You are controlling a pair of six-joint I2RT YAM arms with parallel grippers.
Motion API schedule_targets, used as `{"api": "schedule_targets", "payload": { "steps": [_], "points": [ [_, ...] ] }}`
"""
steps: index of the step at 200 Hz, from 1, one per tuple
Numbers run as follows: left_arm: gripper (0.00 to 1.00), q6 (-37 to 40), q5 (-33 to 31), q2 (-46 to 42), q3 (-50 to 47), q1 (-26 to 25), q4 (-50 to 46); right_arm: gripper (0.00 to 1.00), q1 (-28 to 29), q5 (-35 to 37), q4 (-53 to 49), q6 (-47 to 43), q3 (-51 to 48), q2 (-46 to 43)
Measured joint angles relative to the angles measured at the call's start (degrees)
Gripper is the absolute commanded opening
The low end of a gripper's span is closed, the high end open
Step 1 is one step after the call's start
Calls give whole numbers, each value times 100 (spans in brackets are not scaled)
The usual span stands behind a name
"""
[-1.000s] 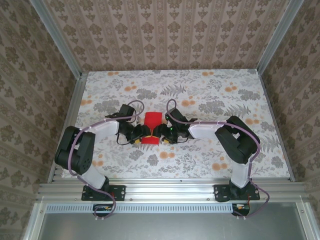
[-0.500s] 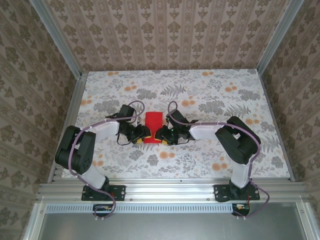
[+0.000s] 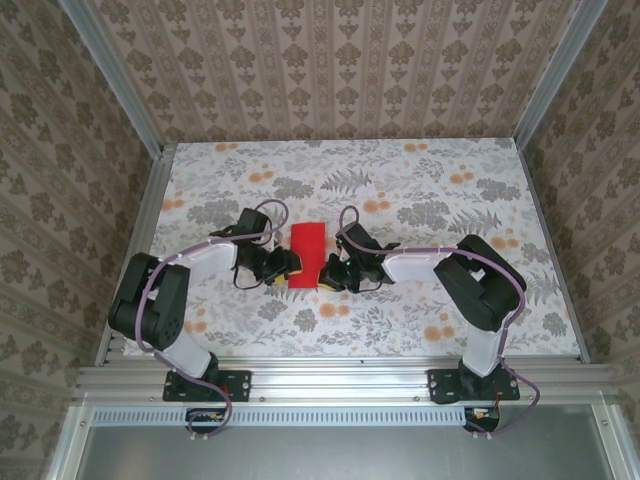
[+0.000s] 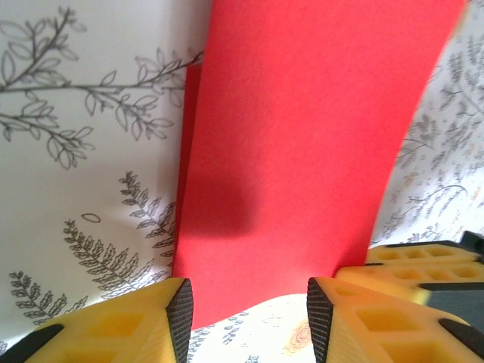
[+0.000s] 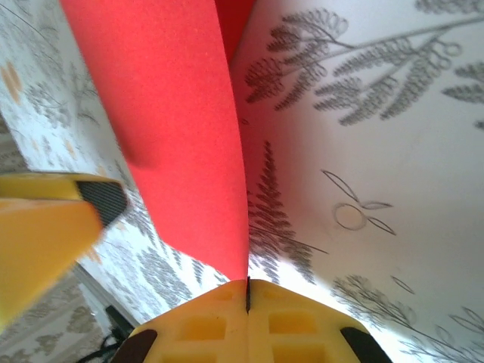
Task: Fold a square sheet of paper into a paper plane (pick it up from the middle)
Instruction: Third fold the triangle at the center of the table.
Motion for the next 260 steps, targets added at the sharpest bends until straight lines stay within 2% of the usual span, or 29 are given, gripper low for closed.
{"api": "schedule_targets", "payload": {
  "steps": [39, 68, 84, 111, 131, 168, 196, 234, 260],
  "points": [
    [41, -22, 205, 4, 146, 7, 437, 2, -39, -98, -872, -649, 282, 0],
    [36, -11, 205, 404, 483, 9, 629, 3, -72, -216, -1274, -1019, 514, 0],
    [34, 24, 162, 636, 566, 9, 643, 8, -81, -221, -1403, -1139, 597, 0],
    [33, 55, 79, 892, 575, 9, 623, 22, -92, -225, -1408, -1176, 638, 0],
    [32, 79, 11, 949, 575, 9, 621, 25, -94, -240, -1078, -1010, 522, -11],
    [31, 90, -52, 962, 575, 9, 627, 22, -94, -247, -402, -542, 114, -109],
    [31, 90, -68, 1034, 575, 9, 625, 15, -92, -258, -46, -251, -39, -109],
    [32, 90, -68, 1034, 575, 9, 640, 1, -94, -251, 79, -61, -131, -114],
    [37, 90, -22, 1032, 575, 31, 651, 0, -94, -188, -142, -153, -96, -114]
  ]
}}
